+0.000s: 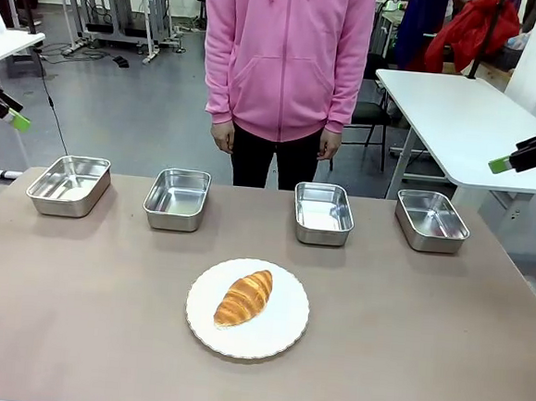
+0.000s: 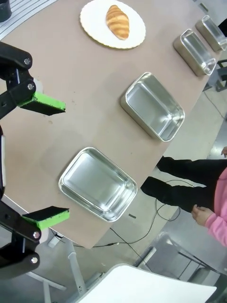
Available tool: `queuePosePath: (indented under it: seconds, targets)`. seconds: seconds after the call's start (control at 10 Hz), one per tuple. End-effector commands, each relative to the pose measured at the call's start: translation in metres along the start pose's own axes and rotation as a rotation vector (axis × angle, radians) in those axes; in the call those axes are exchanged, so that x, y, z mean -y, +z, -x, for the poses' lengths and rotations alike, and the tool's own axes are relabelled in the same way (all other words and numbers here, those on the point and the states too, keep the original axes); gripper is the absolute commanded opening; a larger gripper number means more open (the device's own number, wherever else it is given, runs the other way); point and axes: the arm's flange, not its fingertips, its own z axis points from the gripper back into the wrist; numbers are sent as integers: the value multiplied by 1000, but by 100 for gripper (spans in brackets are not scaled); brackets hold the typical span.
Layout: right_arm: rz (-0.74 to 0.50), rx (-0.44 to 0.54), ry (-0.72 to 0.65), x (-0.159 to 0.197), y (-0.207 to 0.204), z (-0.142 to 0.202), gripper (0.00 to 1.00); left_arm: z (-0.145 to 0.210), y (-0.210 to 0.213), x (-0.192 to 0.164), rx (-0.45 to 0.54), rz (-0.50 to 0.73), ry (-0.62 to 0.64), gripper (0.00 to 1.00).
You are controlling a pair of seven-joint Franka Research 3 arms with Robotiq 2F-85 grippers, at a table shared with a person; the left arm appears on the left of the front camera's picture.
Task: Place the bread in the container.
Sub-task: Place the Butter Roll into the Airtight Container indicated by the human.
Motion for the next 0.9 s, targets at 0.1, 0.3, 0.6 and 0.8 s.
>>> queuePosePath:
  seconds: [0.1,0.3,0.6,0.8]
  targets:
    - [-58,72,-11,27,10,-3,100,-3,34,-5,119,24,1,100]
    - [-69,105,-8,31,16,-6,100,-6,46,2,185,55,7,100]
    - [-74,129,-14,31,20,-10,100,-11,52,12,237,67,29,100]
    - [-83,141,-14,30,21,-12,100,-11,53,13,239,68,36,100]
